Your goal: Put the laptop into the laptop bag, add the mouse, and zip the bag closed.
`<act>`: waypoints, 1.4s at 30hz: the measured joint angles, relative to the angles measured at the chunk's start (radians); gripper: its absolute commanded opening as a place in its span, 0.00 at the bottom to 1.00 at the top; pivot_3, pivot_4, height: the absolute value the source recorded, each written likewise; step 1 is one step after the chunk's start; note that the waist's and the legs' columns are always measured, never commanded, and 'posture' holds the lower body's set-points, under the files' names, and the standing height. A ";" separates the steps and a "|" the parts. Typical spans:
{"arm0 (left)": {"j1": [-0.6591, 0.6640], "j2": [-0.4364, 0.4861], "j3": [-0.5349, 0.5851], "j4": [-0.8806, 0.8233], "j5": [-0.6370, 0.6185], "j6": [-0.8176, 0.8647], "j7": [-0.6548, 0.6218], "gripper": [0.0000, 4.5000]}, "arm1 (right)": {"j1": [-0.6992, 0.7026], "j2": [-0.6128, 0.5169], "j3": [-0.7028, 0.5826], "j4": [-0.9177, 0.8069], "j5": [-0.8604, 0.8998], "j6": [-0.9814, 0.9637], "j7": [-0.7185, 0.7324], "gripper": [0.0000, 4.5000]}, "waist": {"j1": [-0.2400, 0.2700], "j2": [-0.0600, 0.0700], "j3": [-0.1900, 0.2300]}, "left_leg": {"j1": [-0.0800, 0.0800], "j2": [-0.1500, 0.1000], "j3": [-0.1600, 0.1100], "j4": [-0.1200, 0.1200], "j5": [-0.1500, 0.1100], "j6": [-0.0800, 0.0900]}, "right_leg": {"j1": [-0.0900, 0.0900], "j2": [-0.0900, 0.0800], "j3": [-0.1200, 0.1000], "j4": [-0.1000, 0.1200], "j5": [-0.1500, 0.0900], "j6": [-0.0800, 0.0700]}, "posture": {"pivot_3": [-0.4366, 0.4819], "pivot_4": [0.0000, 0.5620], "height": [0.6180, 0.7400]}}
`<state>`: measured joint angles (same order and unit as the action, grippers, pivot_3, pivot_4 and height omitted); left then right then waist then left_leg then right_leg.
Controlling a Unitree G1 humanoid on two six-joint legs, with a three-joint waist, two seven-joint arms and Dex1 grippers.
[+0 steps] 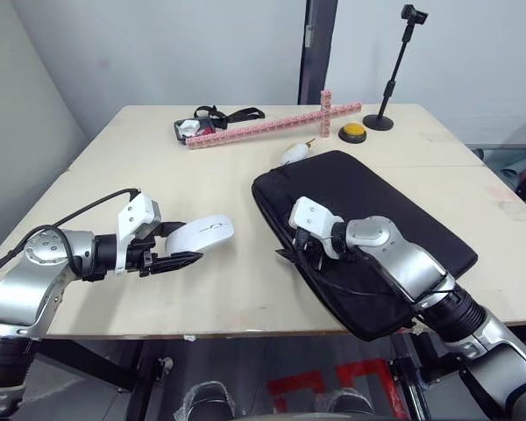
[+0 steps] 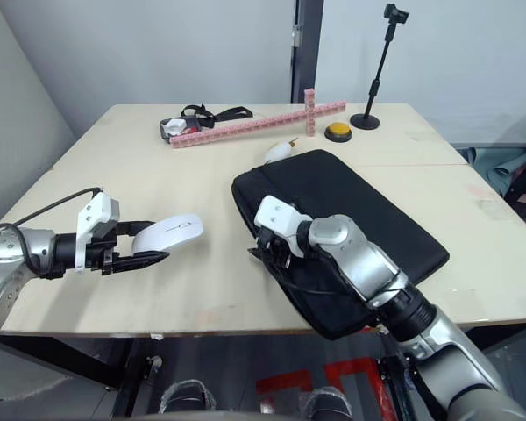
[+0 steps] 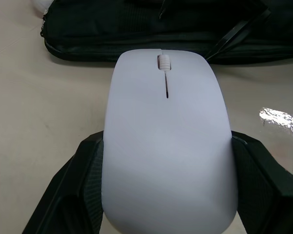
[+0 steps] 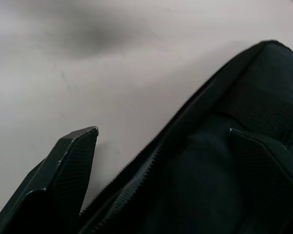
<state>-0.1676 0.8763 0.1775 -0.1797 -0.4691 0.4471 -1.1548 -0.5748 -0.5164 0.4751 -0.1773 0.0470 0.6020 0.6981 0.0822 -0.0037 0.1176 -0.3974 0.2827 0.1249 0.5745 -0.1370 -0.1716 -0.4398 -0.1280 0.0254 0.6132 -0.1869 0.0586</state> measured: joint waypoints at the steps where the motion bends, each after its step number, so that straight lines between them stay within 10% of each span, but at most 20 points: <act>1: 0.002 0.000 0.000 -0.005 -0.001 0.002 0.002 0.62 | 0.000 0.003 0.003 0.005 -0.012 -0.004 -0.003 0.87 | -0.001 0.000 0.000 | 0.000 0.000 0.000 0.000 0.000 0.000 | 0.000 0.000 0.000 0.000 0.000 0.000 | 0.48 0.27 1.00; 13: -0.013 -0.012 0.003 -0.032 -0.078 0.081 0.060 0.62 | 0.022 0.029 -0.007 0.010 -0.046 0.020 -0.010 0.01 | -0.006 0.000 0.000 | 0.001 0.000 0.000 0.000 0.000 0.000 | 0.001 0.000 0.000 0.001 0.000 0.000 | 0.48 0.27 1.00; 32: -0.006 -0.029 -0.012 -0.053 -0.098 0.091 0.088 0.62 | -0.008 0.134 -0.345 -0.113 0.300 0.364 0.024 0.01 | -0.014 0.000 0.000 | 0.001 0.000 0.000 0.000 0.000 0.000 | 0.001 0.000 0.000 0.001 0.000 0.000 | 0.48 0.27 1.00; 42: -0.108 -0.193 -0.168 -0.030 -0.001 0.047 0.180 0.62 | -0.174 0.158 -0.592 -0.083 0.563 0.610 -0.015 0.01 | -0.016 0.001 0.000 | 0.001 0.000 0.000 0.000 0.002 0.001 | 0.000 0.000 0.000 0.002 0.001 0.001 | 0.48 0.27 1.00</act>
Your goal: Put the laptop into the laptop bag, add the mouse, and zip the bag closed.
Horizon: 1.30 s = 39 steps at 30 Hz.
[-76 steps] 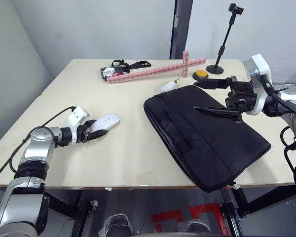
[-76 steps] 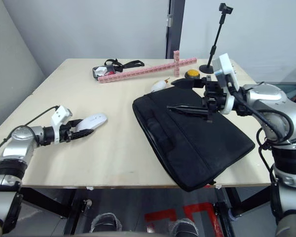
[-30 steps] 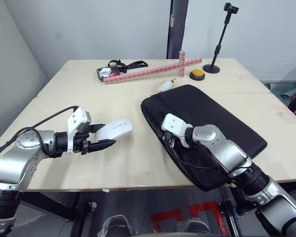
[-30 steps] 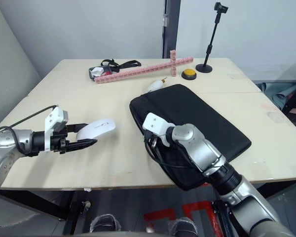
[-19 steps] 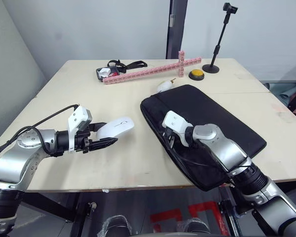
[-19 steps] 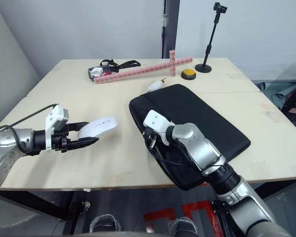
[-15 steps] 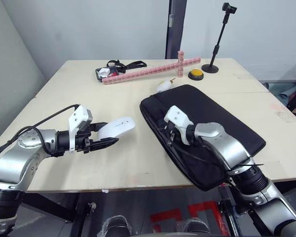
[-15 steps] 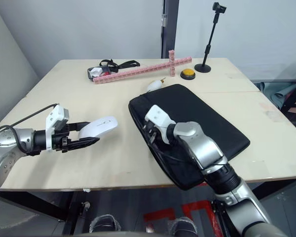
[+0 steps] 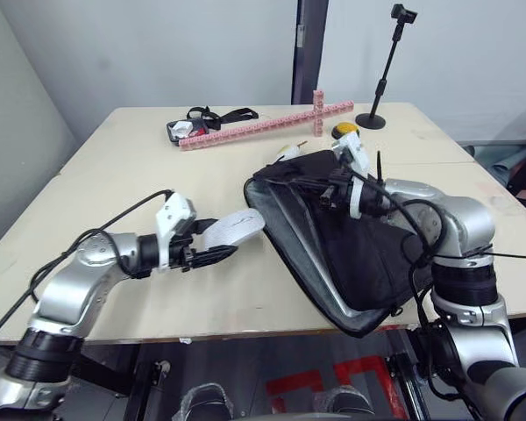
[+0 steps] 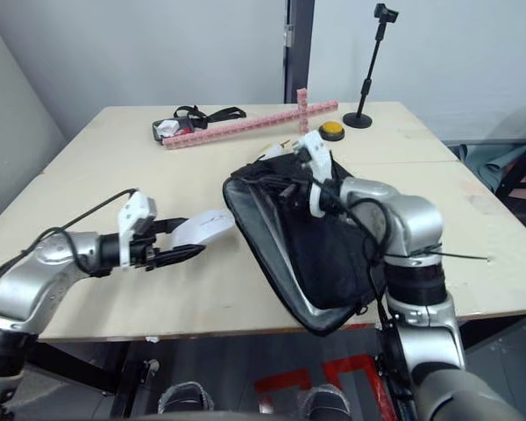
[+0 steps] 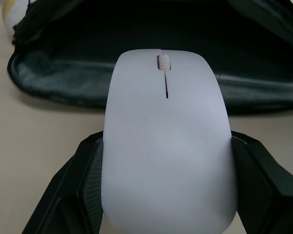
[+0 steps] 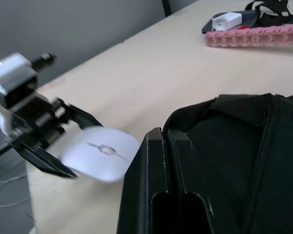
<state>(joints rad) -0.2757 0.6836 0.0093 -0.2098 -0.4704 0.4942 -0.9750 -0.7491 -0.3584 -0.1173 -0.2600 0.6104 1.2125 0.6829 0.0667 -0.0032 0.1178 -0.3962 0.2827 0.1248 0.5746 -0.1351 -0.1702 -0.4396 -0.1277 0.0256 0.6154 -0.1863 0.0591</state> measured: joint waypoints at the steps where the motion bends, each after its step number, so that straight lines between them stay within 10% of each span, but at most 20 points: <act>1: -0.011 -0.012 -0.013 0.007 0.010 -0.003 0.007 0.62 | -0.006 -0.006 -0.003 0.004 0.012 0.004 0.000 0.01 | 0.000 0.000 0.000 | 0.000 0.000 0.000 0.000 0.000 0.000 | 0.000 0.000 0.000 0.000 0.000 0.000 | 0.48 0.27 1.00; 16: -0.256 -0.317 -0.229 0.330 0.194 -0.068 0.103 0.62 | -0.043 -0.055 -0.021 0.017 0.119 0.034 -0.035 0.01 | 0.029 0.000 0.000 | -0.002 0.000 0.000 0.001 0.005 0.007 | 0.000 0.000 0.000 -0.001 0.002 0.003 | 0.48 0.27 1.00; 39: -0.515 -0.576 -0.258 0.809 0.354 -0.286 0.126 0.62 | -0.045 -0.047 -0.023 0.017 0.176 0.037 -0.135 0.01 | 0.040 0.000 0.000 | -0.003 0.000 0.000 0.001 0.005 0.007 | 0.001 -0.001 0.001 -0.002 0.003 0.005 | 0.48 0.27 1.00</act>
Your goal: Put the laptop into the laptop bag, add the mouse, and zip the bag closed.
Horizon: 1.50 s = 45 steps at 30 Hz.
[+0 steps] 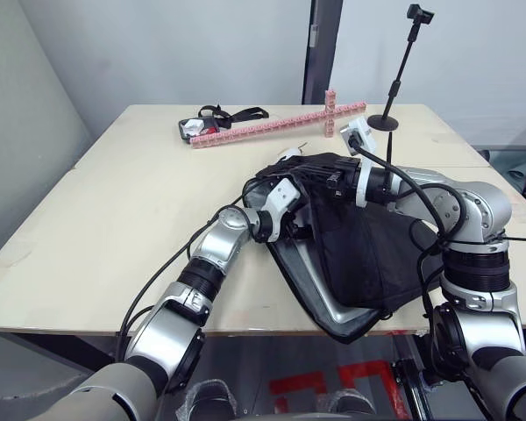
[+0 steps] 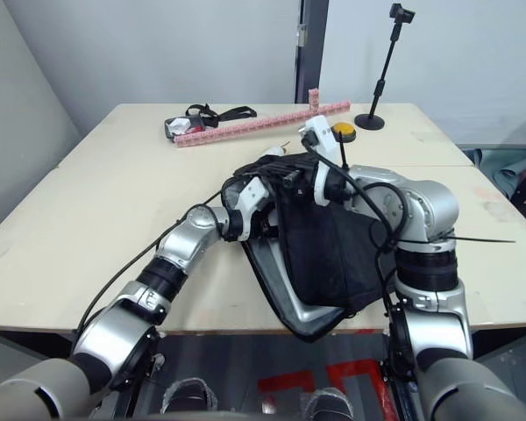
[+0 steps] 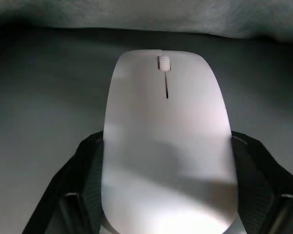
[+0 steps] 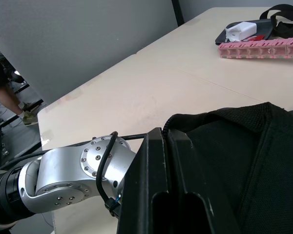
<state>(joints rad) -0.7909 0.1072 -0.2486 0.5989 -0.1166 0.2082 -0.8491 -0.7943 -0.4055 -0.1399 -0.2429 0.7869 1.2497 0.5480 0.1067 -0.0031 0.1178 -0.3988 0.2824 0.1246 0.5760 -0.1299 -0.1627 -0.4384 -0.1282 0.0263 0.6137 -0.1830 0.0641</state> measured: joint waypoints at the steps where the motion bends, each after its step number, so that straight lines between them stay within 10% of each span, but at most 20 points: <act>1: -0.005 -0.008 0.000 0.010 0.005 -0.006 0.002 0.62 | 0.000 0.000 0.000 0.000 0.001 0.000 -0.002 0.01 | 0.000 0.000 0.000 | 0.000 0.000 0.000 0.000 0.000 0.000 | 0.000 0.000 0.000 0.000 0.000 0.000 | 0.48 0.27 1.00; 16: -0.107 -0.097 0.007 0.202 0.058 -0.103 0.053 0.62 | 0.000 0.000 0.003 0.000 0.007 -0.001 -0.011 0.01 | 0.000 0.000 0.000 | 0.000 0.000 0.000 0.000 0.000 0.000 | 0.001 0.000 0.000 -0.002 0.001 0.002 | 0.48 0.27 1.00; 20: -0.111 -0.097 0.012 0.220 0.068 -0.122 0.044 1.00 | 0.000 0.000 0.004 0.000 0.007 -0.005 -0.011 0.00 | 0.000 0.000 0.000 | 0.000 0.000 0.000 0.000 0.000 0.000 | 0.001 0.000 0.000 -0.002 0.001 0.002 | 0.48 0.27 1.00; 27: -0.103 -0.092 0.031 0.207 0.070 -0.123 0.021 1.00 | 0.000 0.000 0.008 0.000 0.007 -0.010 -0.011 0.00 | -0.001 0.000 0.000 | 0.000 0.000 0.000 -0.001 0.000 0.000 | 0.000 0.000 0.000 -0.003 0.001 0.002 | 0.48 0.27 1.00; 45: 0.279 0.191 0.159 -0.528 -0.135 0.197 -0.057 1.00 | 0.003 -0.009 0.076 0.024 -0.012 -0.084 0.019 0.00 | -0.009 0.001 0.001 | -0.001 0.000 0.000 -0.004 -0.006 -0.009 | -0.002 0.000 -0.001 -0.006 0.001 0.002 | 0.48 0.27 1.00</act>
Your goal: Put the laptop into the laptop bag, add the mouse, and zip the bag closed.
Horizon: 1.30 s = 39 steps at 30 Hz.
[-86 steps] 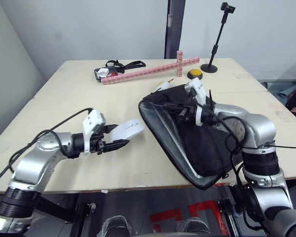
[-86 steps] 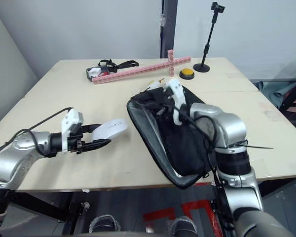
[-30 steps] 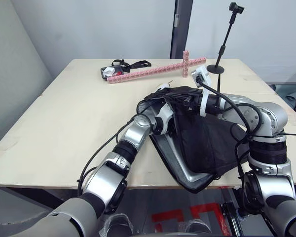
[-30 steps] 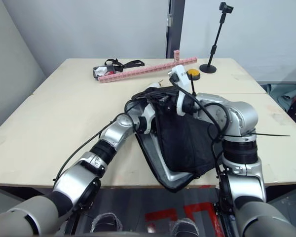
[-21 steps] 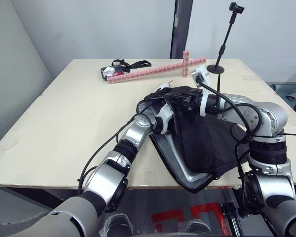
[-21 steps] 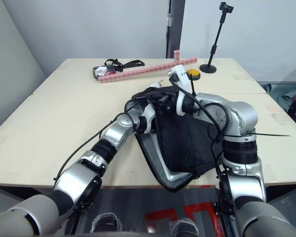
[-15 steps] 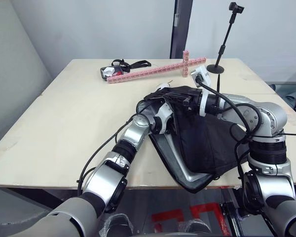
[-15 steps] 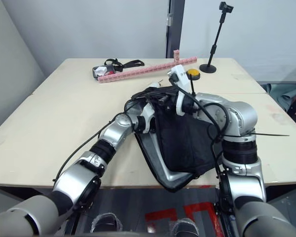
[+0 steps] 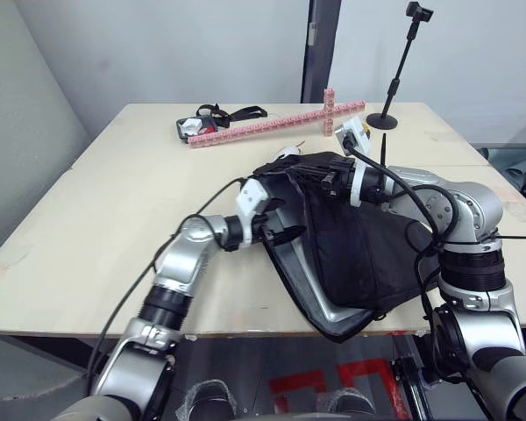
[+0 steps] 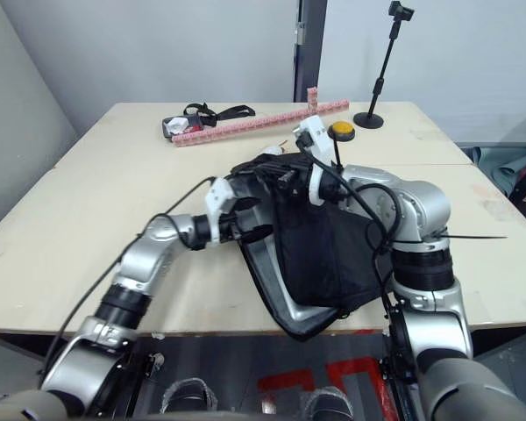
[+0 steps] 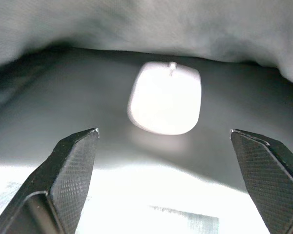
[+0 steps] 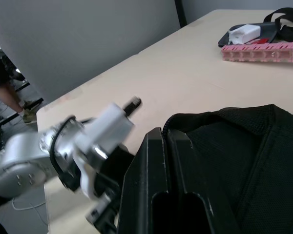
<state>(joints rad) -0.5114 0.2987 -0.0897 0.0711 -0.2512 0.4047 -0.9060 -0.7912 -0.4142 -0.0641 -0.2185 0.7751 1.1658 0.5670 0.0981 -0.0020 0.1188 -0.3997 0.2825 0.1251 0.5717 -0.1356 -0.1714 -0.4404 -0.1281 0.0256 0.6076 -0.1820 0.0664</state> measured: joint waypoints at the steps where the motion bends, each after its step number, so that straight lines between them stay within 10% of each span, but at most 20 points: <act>1: 0.026 0.031 0.009 -0.041 -0.020 0.018 -0.006 1.00 | 0.002 -0.002 0.016 0.004 -0.008 -0.014 0.011 0.00 | -0.001 0.000 0.000 | 0.000 0.000 0.000 0.000 0.000 0.000 | 0.000 0.000 0.000 0.000 0.000 0.000 | 0.48 0.27 1.00; 12: 0.310 0.461 0.311 -0.252 -0.201 0.159 -0.128 1.00 | 0.114 -0.105 0.308 -0.032 -0.231 -0.285 0.174 0.00 | -0.002 0.001 0.000 | 0.001 0.000 0.000 -0.005 -0.001 -0.001 | 0.000 0.000 -0.002 -0.004 -0.001 0.001 | 0.48 0.27 1.00; 22: 0.421 0.601 0.457 -0.266 -0.262 0.187 -0.172 1.00 | 0.196 -0.159 0.439 -0.031 -0.410 -0.489 0.279 0.00 | -0.007 0.001 0.000 | 0.003 0.000 0.000 -0.005 -0.001 0.000 | 0.000 0.000 -0.001 -0.001 -0.001 0.001 | 0.48 0.27 1.00; 35: 0.401 0.680 0.472 -0.192 -0.265 0.161 -0.218 1.00 | 0.208 -0.297 0.251 -0.017 -0.312 -0.526 0.473 0.97 | -0.007 0.000 0.000 | 0.003 0.000 0.000 -0.004 -0.001 0.003 | 0.000 0.000 -0.001 0.001 -0.001 0.000 | 0.48 0.27 1.00; 39: 0.369 0.725 0.483 -0.135 -0.266 0.160 -0.238 1.00 | 0.187 -0.461 0.101 0.088 -0.289 -0.562 0.574 0.99 | -0.005 0.000 0.000 | 0.003 0.000 0.000 -0.003 -0.001 0.004 | 0.001 0.000 -0.001 0.001 -0.001 0.000 | 0.48 0.27 1.00</act>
<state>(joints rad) -0.1422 1.0236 0.3932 -0.0643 -0.5169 0.5650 -1.1440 -0.6039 -0.8750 0.0365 -0.1306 0.4862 0.6041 1.1413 0.0927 -0.0018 0.1190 -0.3972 0.2828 0.1253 0.5691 -0.1370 -0.1674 -0.4397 -0.1278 0.0249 0.6085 -0.1832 0.0665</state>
